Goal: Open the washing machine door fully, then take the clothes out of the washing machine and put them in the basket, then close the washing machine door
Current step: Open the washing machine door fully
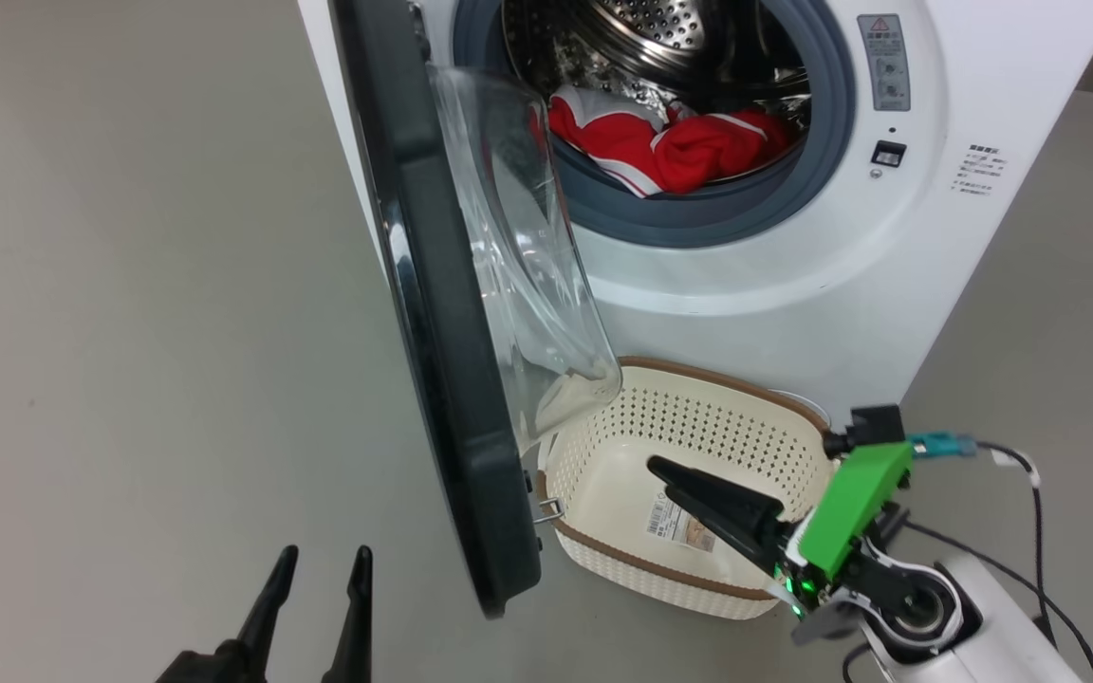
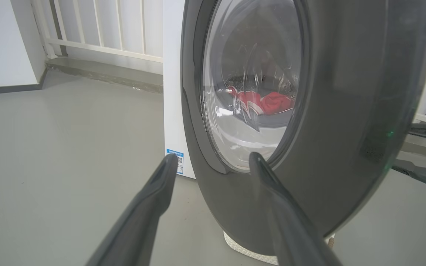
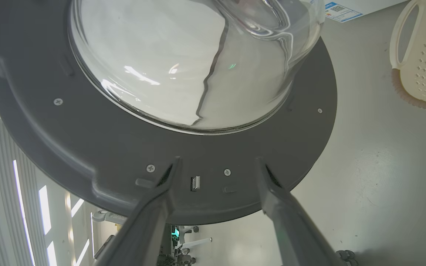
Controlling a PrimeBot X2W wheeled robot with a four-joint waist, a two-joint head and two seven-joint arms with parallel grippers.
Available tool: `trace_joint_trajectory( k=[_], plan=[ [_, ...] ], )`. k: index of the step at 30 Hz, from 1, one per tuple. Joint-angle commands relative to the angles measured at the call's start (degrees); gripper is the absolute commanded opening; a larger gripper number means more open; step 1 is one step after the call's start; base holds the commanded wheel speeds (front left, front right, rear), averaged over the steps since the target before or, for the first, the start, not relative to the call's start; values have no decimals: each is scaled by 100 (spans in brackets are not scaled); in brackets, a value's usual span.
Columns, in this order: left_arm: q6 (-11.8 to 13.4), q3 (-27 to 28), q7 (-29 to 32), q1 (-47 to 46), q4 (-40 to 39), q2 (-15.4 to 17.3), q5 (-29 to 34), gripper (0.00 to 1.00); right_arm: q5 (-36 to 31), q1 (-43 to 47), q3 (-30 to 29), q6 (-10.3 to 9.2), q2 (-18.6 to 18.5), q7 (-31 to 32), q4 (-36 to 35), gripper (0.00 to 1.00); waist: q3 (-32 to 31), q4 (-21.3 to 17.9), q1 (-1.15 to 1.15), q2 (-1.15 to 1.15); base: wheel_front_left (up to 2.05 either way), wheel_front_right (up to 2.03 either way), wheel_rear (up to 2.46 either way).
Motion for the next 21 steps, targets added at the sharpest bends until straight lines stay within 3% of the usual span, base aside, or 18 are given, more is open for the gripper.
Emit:
trace_joint_trajectory(
  k=[1, 13, 21],
  plan=[
    [-27, 240, -54, -7, -101, 54, 65, 100, -57, 92, -4, 30, -7, -163, -155, 100, -43, -61, 0, 0, 0, 0, 0],
    [-56, 403, -54, 86, -91, 54, 95, 100, -384, 856, 27, 30, -369, -1116, -221, 100, -92, -243, 0, 0, 0, 0, 0],
    [-63, 461, -54, 85, -85, 54, 93, 100, -1073, 1167, 316, 30, -846, -2517, -308, 100, -66, -306, 0, 0, 0, 0, 0]
  ],
)
